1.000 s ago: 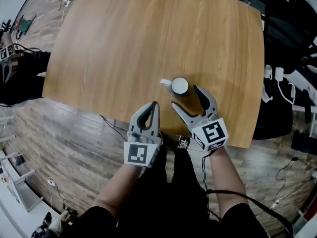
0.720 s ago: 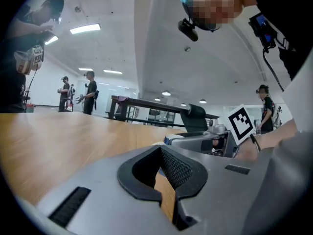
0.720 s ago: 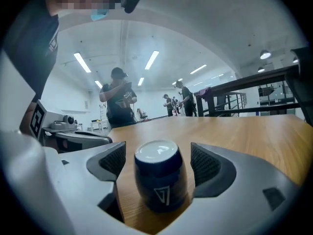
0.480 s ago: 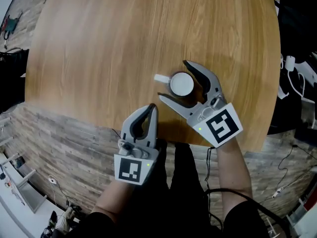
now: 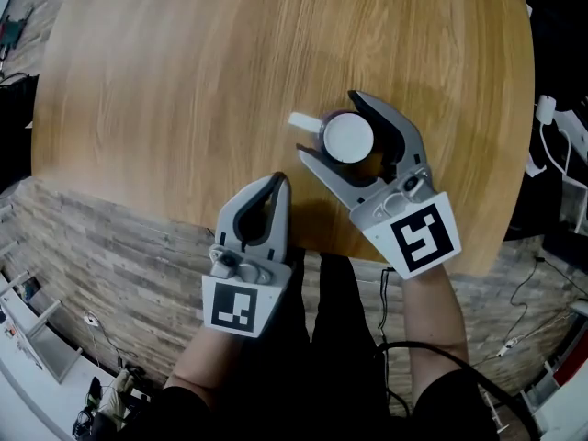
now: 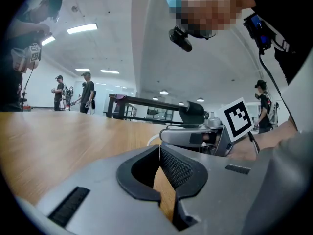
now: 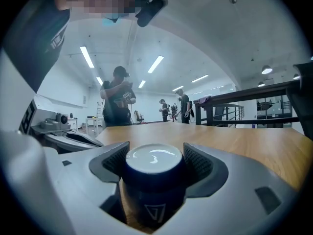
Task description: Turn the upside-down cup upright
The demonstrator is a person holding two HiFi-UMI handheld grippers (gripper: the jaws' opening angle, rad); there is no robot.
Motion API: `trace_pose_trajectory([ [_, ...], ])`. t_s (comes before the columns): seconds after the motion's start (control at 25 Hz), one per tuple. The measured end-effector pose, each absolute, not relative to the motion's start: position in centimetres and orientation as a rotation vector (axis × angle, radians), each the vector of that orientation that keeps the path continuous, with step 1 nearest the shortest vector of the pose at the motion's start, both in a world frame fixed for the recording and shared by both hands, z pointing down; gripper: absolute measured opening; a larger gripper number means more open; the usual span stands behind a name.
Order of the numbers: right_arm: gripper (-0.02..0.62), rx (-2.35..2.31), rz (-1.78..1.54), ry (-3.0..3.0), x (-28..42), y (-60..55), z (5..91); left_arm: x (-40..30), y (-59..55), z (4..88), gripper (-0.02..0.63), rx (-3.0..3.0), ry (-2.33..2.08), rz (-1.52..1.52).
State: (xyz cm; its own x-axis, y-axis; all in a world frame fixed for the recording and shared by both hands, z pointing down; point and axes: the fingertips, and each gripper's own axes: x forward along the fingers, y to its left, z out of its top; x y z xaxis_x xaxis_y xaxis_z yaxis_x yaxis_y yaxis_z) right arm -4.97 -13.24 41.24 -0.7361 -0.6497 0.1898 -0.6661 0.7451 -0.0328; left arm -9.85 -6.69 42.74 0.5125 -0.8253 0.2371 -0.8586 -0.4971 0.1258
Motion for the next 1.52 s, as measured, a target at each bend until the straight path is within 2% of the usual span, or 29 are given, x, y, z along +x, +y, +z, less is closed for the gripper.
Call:
trace_pose_trajectory([
  [0.04, 0.347, 1.083, 0.164, -2.773, -4.8, -13.3, 41.2, -9.6, -6.6, 42.8, 0.008, 2.539, -1.397, 0.222],
  [0.08, 0.347, 1.112, 0.180, -2.774, -4.6, -13.5, 41.0, -9.3, -6.5, 42.8, 0.068, 2.558, -1.347, 0.232],
  [0.12, 0.347, 1.142, 0.187, -2.779, -4.5, -13.6, 40.6, -9.0, -6.3, 42.8, 0.163, 2.578, -1.291, 0.244],
  [0.24, 0.347, 1.229, 0.185, -2.791, -3.9, -13.9, 38.9, -8.0, -5.9, 42.4, 0.277, 2.598, -1.152, 0.250],
  [0.36, 0.345, 1.279, 0.198, -2.825, -2.6, -13.9, 36.1, -6.4, -6.2, 40.9, 0.305, 2.566, -1.028, 0.151],
  [0.56, 0.345, 1.270, 0.216, -2.919, -0.8, -13.2, 29.7, -3.1, -7.2, 37.5, 0.318, 2.540, -0.751, -0.092],
  [0.76, 0.345, 1.229, 0.196, -2.970, -0.1, -11.5, 26.3, -1.2, -6.6, 33.6, 0.313, 2.557, -0.513, -0.370],
  [0.8, 0.345, 1.223, 0.209, -2.978, -0.1, -11.4, 26.3, -1.1, -6.7, 33.4, 0.298, 2.555, -0.507, -0.386],
  [0.88, 0.345, 1.221, 0.239, -2.990, -0.1, -11.2, 26.5, -0.9, -7.0, 33.5, 0.228, 2.554, -0.509, -0.392],
  [1.08, 0.345, 1.250, 0.368, -3.049, 0.8, -11.0, 27.4, -0.5, -6.3, 33.8, 0.181, 2.562, -0.475, -0.470],
  [1.2, 0.346, 1.198, 0.454, -3.119, 0.9, -10.9, 27.6, -0.5, -5.8, 33.6, 0.128, 2.587, -0.444, -0.532],
  [1.4, 0.347, 1.089, 0.522, -3.159, 0.9, -10.6, 28.4, -0.5, -4.3, 33.8, 0.056, 2.715, -0.424, -0.415],
  [1.52, 0.347, 1.073, 0.519, -3.150, 0.9, -10.5, 28.9, -0.3, -3.8, 34.2, 0.044, 2.764, -0.427, -0.329],
])
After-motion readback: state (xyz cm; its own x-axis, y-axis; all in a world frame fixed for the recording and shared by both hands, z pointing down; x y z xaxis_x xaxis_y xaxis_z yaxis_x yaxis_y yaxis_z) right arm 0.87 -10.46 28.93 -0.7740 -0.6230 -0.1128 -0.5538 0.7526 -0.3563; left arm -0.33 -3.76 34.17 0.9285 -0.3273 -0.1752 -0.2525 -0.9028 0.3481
